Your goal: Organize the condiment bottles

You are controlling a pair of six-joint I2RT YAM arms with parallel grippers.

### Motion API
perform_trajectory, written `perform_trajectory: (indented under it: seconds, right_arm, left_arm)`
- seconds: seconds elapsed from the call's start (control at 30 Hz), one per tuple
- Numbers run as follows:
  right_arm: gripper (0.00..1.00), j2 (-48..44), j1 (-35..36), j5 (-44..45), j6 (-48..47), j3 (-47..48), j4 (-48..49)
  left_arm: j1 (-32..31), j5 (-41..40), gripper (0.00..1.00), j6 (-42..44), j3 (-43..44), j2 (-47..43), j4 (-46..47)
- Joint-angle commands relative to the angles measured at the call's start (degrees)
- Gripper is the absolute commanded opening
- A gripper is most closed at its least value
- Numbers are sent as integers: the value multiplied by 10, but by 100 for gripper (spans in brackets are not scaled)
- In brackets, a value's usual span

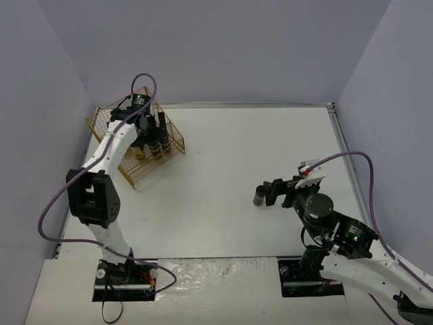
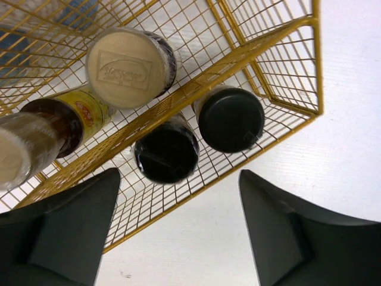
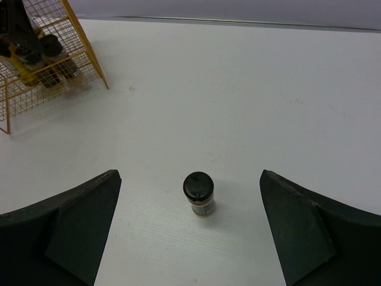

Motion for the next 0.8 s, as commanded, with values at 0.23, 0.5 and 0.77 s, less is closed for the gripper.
perform_trajectory:
  seconds: [0.23,0.5,0.77]
  right_arm:
    - [100,-8,6,22,0,13,33]
    - [100,-59,4,53,32,47,-13]
    - [100,-77,4,218,141,92,-128]
  left_arm:
    - [-85,135,91,20,-83,-194,138]
    - [-267,168,93,54,-159,-163,312]
    - [-387,177,93,68,-154,-93,428]
